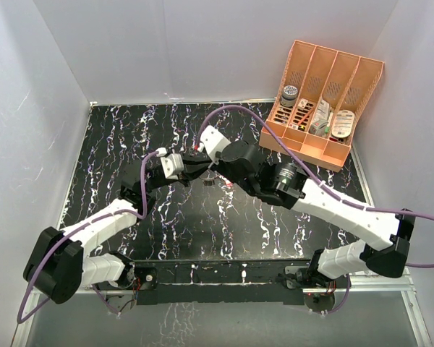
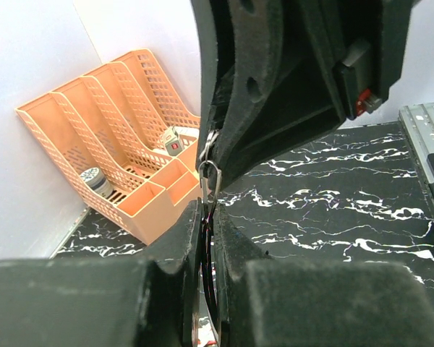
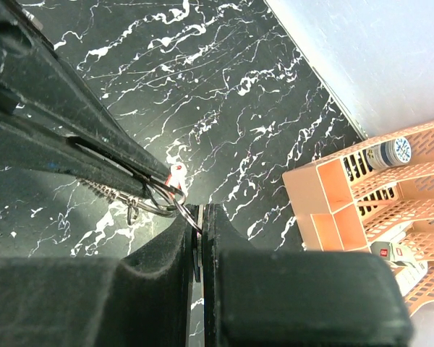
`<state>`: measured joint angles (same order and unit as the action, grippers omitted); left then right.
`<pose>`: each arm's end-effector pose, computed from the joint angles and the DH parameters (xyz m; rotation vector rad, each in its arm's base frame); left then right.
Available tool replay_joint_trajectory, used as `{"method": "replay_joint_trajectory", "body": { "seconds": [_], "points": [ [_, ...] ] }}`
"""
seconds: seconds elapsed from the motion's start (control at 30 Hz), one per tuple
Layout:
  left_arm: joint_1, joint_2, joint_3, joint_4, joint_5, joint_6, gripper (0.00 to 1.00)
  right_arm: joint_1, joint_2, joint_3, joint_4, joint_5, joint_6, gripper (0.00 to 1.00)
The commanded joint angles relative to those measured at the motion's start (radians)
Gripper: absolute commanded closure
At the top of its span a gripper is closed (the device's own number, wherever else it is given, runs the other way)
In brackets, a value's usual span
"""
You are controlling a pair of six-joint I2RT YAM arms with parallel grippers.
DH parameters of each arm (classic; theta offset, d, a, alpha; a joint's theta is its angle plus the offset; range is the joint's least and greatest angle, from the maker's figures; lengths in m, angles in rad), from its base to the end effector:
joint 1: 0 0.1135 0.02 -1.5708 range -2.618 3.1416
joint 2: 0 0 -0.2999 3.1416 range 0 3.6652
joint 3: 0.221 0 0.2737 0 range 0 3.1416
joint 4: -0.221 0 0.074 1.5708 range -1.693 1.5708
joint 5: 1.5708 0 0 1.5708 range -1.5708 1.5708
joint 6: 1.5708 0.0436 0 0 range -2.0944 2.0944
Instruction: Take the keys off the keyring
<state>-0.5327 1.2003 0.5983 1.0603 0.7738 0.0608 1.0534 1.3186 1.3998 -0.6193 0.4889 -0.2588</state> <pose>0.2083 -0.1582 0.3378 0.9941 0.8271 -0.8352 0.1677 0.2533 0.4277 -1.0057 1.7753 -0.0209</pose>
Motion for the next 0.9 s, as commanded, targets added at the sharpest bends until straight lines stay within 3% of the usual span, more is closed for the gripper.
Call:
{"method": "replay_joint_trajectory", "body": {
  "seconds": [0.0,0.4,0.87],
  "points": [
    [0.016,-0.054,-0.02,-0.029,0.044,0.062,1.0,-0.004,0.024,0.167,-0.069,0.05,0.031,1.0],
    [0.016,-0.127,-0.035,-0.037,0.1,0.079,1.0,-0.004,0.143,0.321,-0.22,0.011,0.065,1.0],
    [0.016,-0.171,-0.062,0.19,0.178,-0.07,1.0,-0.006,0.147,0.294,-0.205,-0.127,0.073,1.0]
  ]
}}
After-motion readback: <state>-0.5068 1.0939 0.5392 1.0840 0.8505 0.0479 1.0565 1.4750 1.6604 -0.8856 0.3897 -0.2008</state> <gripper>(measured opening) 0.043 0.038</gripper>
